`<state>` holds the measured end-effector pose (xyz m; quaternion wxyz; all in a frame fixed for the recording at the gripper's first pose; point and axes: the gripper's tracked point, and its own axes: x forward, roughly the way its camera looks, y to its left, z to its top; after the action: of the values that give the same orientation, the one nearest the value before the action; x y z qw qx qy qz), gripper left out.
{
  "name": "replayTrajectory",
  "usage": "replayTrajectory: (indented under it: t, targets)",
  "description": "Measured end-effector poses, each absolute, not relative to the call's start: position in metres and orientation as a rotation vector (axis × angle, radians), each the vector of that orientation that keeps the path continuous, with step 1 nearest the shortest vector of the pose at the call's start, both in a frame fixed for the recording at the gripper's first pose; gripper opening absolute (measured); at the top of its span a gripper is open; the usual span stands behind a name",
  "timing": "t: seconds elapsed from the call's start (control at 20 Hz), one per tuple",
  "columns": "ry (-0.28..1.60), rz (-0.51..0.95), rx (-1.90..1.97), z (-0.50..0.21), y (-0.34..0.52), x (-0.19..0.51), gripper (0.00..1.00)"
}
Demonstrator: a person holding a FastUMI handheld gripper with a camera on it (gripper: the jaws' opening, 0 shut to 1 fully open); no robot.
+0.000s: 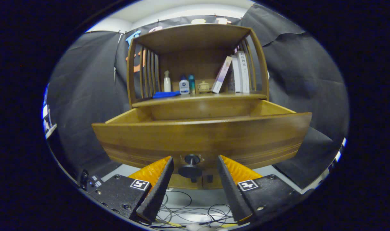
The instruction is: Pull open the drawer, take out the items inside it, and place them on the countertop above the cabinet.
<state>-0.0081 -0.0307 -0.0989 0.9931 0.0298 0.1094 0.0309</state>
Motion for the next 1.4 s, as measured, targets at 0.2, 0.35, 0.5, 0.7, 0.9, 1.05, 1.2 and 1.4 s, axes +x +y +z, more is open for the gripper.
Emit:
replayTrajectory:
  t: [0.2,0.35,0.5,0.7,0.9,1.05,1.2,1.4]
  targets:
    - [0.226,0.055,0.056,-0.035,-0.04,-0.007,0.99]
    - [0.249,0.076,0.06,0.009,-0.036,0.011,0.99]
    - [0.31,0.082,0.042,0.034,-0.033,0.037,0.99]
    - [0.413,0.062,0.034,0.049,-0.026,0.082,0.99]
    - [0.598,0.04,0.051,0.031,-0.013,0.119,0.99]
    - [0.751,-0.013,0.086,0.003,-0.011,0.14,0.99]
    - [0.921,-0.044,0.061,-0.03,-0.006,0.15,0.98]
    - [1.066,-0.074,0.057,-0.064,-0.002,0.156,0.96]
